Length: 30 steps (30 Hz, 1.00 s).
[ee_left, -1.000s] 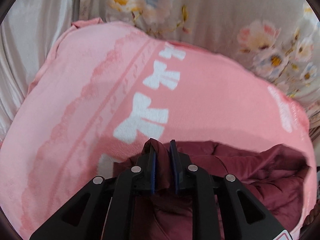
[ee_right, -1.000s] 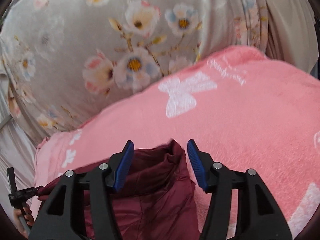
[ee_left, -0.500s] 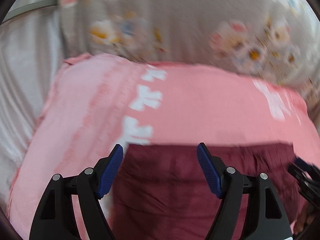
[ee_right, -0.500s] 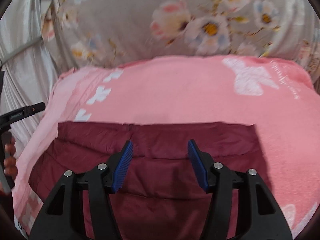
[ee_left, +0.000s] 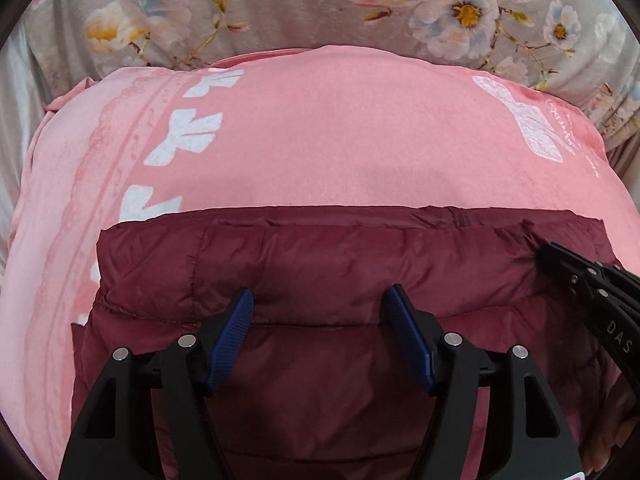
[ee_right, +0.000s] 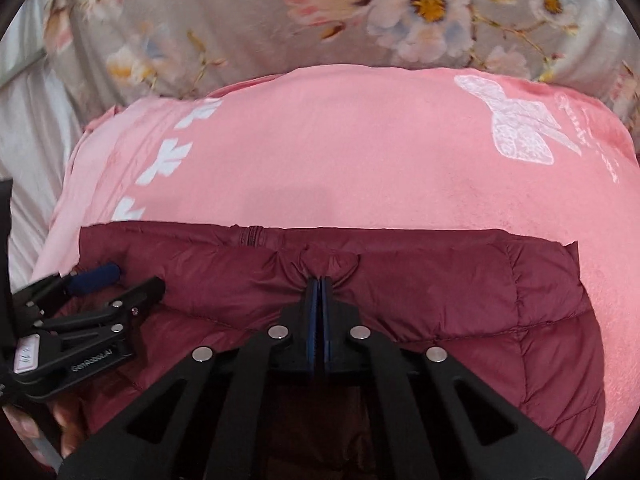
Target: Fold large clothes
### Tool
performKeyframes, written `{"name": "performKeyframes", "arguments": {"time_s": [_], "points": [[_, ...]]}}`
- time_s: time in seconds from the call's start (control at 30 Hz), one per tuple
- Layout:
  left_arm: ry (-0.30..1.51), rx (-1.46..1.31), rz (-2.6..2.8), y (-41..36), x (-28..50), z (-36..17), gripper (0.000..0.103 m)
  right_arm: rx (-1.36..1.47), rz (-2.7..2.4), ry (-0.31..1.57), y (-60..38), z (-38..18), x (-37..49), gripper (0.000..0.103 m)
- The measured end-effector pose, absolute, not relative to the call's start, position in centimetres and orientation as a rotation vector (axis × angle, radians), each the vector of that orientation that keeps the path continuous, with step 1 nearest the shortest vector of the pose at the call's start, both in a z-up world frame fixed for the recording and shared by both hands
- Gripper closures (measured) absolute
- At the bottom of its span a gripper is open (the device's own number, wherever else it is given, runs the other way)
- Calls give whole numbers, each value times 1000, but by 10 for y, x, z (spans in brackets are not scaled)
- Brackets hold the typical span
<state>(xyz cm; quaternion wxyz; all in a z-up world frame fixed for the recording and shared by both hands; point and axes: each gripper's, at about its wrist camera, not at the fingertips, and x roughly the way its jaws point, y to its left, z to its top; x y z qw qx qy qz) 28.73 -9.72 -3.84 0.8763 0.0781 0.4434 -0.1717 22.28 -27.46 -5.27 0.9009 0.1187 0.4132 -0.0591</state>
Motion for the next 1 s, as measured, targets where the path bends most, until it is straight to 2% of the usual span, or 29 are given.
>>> {"name": "performKeyframes", "arguments": {"time_s": [0.17,0.4,0.87,1.0], "points": [[905,156,-333,-101,296,-49,33,266,-143,883,-279,-79,234,102],[850,175,-298,-105,291,-62,30,182,-178,861,-267,-88,237,103],[838,196,-268,-108,291,-64,29,218,-161,857,-271,-90,239,103],[847,156,-292,-92,287,-46,30,254,-140,836,-284,-70,224,102]]}}
